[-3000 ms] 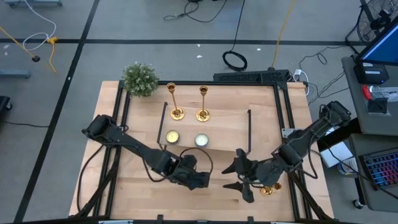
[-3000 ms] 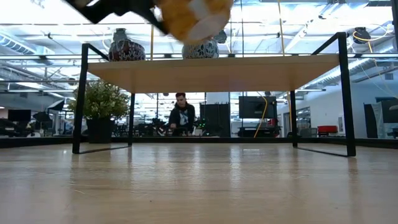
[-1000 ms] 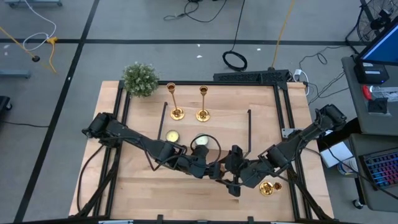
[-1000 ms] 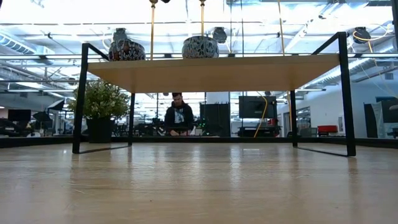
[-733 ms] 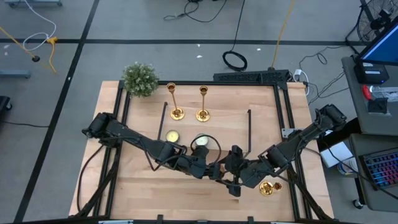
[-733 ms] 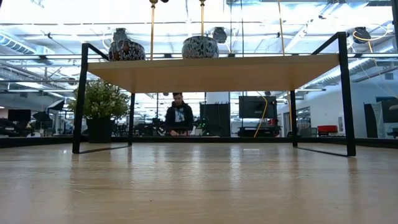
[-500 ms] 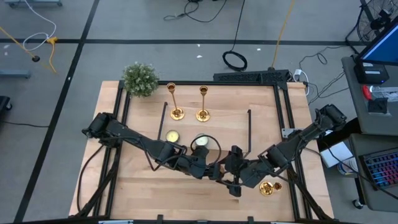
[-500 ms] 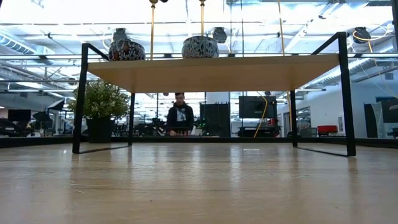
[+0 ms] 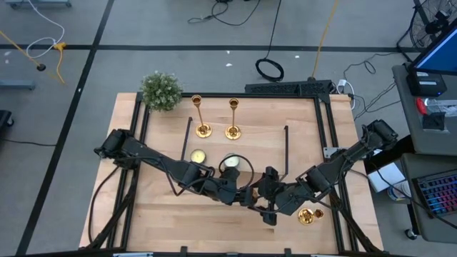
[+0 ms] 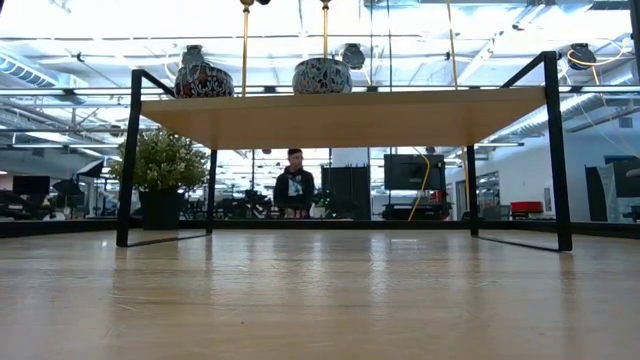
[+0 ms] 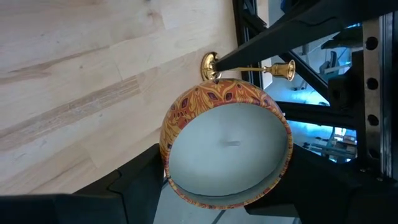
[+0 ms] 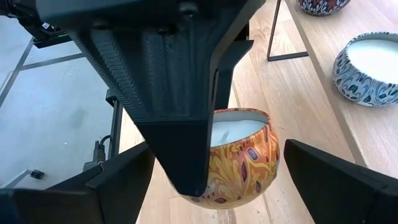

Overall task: Pick & Place candle stick holders
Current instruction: Put the yellow scented candle on the shelf

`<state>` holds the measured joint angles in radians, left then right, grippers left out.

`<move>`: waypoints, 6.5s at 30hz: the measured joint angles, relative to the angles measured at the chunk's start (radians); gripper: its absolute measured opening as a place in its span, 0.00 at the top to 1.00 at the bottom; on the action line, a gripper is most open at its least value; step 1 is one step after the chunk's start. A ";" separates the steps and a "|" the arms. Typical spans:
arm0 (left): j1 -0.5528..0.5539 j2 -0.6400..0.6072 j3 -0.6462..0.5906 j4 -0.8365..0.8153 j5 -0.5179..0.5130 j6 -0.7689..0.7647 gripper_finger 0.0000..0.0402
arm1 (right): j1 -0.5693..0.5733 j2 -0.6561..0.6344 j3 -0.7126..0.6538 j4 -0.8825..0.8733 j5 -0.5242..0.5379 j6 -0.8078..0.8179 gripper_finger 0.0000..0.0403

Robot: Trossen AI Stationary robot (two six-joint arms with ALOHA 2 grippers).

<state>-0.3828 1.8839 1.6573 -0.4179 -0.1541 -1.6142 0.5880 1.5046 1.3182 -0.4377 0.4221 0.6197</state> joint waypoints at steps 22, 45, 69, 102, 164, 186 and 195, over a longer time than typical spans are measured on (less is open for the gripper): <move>0.004 0.000 0.000 0.004 0.001 -0.001 0.29 | -0.001 0.000 0.000 -0.001 0.018 0.008 0.12; 0.020 0.001 -0.001 0.040 0.024 0.025 0.29 | 0.008 0.017 0.000 -0.001 -0.007 0.024 0.11; 0.020 0.001 -0.001 0.053 0.026 0.031 0.29 | 0.009 0.017 0.000 0.000 -0.032 0.050 0.25; 0.012 -0.060 0.000 0.034 0.011 0.156 0.01 | 0.010 0.019 0.001 0.002 -0.066 0.076 0.26; -0.452 -0.389 0.000 -0.367 -0.472 0.267 0.01 | -0.111 -0.012 0.000 -0.074 0.702 0.361 0.27; -0.416 -0.389 0.000 -0.389 -0.422 0.258 0.01 | 0.036 -0.025 -0.270 0.018 0.787 0.710 0.27; -0.416 -0.389 0.000 -0.394 -0.426 0.238 0.01 | 0.035 -0.025 -0.280 0.117 0.779 0.472 0.27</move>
<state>-0.7990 1.4952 1.6573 -0.8123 -0.5804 -1.3764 0.6235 1.4792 1.0378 -0.3210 1.2007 1.0917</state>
